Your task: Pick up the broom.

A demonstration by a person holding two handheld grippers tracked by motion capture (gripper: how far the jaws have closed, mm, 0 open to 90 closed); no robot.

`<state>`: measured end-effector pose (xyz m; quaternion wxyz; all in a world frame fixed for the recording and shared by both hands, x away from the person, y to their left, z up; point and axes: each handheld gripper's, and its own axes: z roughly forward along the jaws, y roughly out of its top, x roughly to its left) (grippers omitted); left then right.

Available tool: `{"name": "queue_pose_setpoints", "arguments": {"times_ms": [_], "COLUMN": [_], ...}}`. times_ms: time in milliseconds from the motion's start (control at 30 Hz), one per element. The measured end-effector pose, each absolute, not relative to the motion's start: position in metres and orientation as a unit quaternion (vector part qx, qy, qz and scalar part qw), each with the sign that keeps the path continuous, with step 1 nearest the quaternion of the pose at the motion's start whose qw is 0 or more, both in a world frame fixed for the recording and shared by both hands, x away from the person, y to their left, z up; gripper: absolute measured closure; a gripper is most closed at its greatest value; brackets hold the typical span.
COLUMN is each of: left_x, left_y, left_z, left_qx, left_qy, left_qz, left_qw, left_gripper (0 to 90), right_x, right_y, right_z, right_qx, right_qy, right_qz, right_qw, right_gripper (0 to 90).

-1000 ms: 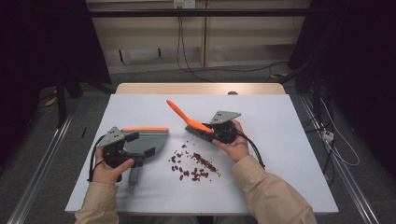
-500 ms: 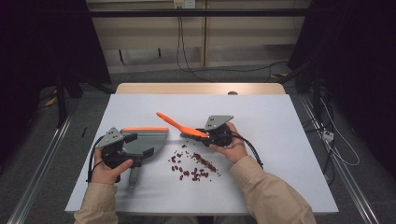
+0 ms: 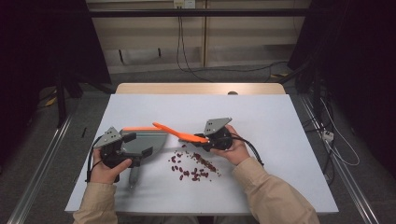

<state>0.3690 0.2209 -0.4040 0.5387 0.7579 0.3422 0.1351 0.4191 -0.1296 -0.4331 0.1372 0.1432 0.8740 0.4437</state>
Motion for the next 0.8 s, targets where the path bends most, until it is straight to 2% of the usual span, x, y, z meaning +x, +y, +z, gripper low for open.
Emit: {"name": "queue_pose_setpoints", "arguments": {"times_ms": [800], "left_x": [0.369], "left_y": [0.223], "left_z": [-0.403], "left_qx": [0.757], "left_qy": [0.346], "left_qz": [0.139], "left_qw": [0.537], "left_gripper": [6.0], "right_x": [0.395], "right_y": [-0.134], "right_z": [-0.43], "right_qx": [0.11], "right_qy": [0.882], "right_qz": [0.446], "right_qw": [0.105], "right_gripper": [70.3]}}
